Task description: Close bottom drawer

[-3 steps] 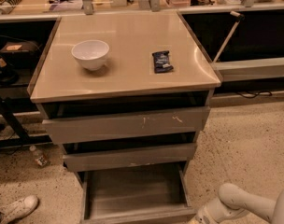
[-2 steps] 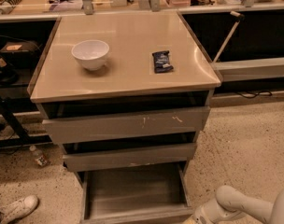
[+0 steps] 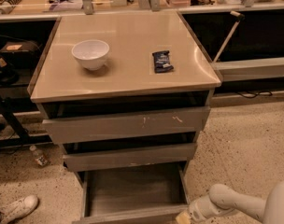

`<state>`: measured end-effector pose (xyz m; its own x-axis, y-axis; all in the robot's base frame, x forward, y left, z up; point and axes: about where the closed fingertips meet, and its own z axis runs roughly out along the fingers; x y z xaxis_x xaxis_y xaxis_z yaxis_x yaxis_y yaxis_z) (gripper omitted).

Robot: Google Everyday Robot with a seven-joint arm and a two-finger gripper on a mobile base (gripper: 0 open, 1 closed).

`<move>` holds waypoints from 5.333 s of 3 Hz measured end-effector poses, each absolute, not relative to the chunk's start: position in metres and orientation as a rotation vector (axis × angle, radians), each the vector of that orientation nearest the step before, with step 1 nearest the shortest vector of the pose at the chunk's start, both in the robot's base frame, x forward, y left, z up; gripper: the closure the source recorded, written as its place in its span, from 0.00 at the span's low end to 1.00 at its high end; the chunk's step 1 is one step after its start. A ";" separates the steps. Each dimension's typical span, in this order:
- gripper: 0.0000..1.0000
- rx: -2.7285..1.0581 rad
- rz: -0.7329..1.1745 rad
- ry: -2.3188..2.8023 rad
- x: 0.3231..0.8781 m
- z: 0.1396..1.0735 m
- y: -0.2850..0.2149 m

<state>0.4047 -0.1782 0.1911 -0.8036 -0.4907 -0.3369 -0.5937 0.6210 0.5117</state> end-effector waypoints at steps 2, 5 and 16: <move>0.81 -0.895 0.895 2.671 0.415 0.185 -0.176; 0.11 -0.895 0.895 2.671 0.415 0.185 -0.176; 0.58 -0.959 0.795 2.596 0.477 0.180 -0.152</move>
Offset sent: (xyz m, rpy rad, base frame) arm 0.0091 0.0021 -0.0048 -0.0142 -0.0205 -0.0097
